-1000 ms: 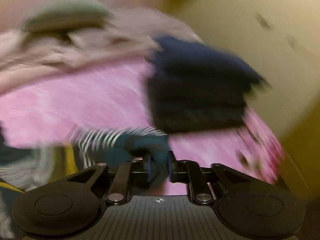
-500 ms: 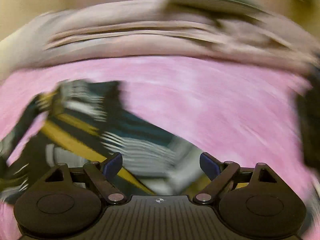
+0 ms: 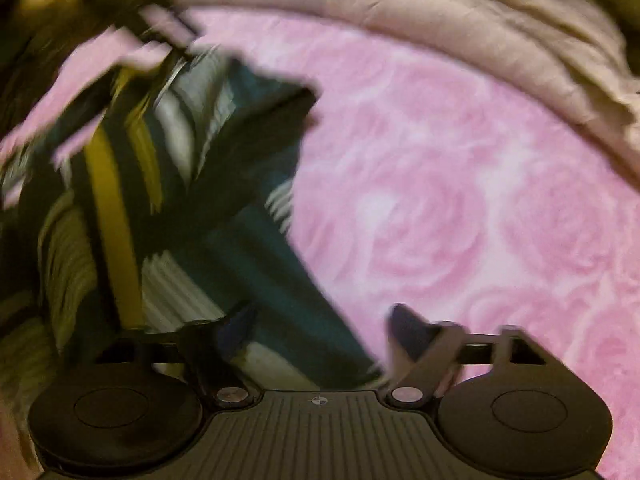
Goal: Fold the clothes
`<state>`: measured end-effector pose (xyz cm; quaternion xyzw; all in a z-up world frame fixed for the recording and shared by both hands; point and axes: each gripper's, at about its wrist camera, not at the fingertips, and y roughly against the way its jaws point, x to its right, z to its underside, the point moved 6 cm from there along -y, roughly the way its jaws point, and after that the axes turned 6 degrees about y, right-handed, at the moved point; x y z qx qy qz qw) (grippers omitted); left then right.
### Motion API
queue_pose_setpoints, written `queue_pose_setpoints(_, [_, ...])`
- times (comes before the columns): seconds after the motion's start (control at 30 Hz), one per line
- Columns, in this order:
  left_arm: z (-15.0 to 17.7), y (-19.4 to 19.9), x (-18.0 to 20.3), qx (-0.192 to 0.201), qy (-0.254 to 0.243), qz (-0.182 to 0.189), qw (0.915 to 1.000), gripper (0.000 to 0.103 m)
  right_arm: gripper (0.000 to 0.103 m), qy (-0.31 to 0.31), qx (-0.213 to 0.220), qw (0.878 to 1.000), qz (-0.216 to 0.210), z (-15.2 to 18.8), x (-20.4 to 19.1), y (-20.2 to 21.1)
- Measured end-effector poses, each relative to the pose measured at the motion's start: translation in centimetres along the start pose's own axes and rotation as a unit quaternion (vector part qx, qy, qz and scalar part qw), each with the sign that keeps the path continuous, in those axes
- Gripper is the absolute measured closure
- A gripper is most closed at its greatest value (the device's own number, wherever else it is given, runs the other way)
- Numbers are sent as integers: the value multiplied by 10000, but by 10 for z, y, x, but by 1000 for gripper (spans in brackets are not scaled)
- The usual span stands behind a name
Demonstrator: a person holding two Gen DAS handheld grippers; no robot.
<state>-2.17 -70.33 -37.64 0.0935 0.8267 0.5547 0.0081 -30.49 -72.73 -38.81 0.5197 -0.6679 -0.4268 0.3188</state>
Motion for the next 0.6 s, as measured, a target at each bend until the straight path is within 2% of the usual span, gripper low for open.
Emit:
queue_pose_setpoints(0.03, [4,-7,0,-116,-28,79,9999,42,57,-108,43,9999,109,-2,4,6])
queue_pose_setpoints(0.07, [8,-12,0,-210,-49,154,9996,45,81,-217,86,9995,218,-5,9,13])
queue_pose_setpoints(0.1, [9,-10,2,-190,-34,228,9996,67,95,-325,129,9989,327,-7,14,19])
queue_pose_setpoints(0.13, [9,-4,5,-218,-30,374,9991,93,99,-433,173,9980,437,-9,18,25])
queue_pose_setpoints(0.2, [8,17,9,-121,-66,398,9991,93,99,-649,259,9954,654,-13,27,38])
queue_pose_setpoints(0.27, [4,52,10,258,-60,260,9993,92,99,-865,344,9918,871,-18,36,51])
queue_pose_setpoints(0.33, [-2,81,4,536,78,148,9984,92,99,-1030,555,9839,1351,-30,67,79])
queue_pose_setpoints(0.4, [-6,99,1,764,18,-168,9969,92,99,-919,609,9806,1621,-45,90,81])
queue_pose_setpoints(0.5, [-17,101,-21,978,403,-583,9927,92,99,-707,662,9753,1984,-68,122,79])
queue_pose_setpoints(0.6, [-20,78,-36,738,783,-883,9903,89,99,-745,583,9693,2269,-83,139,53])
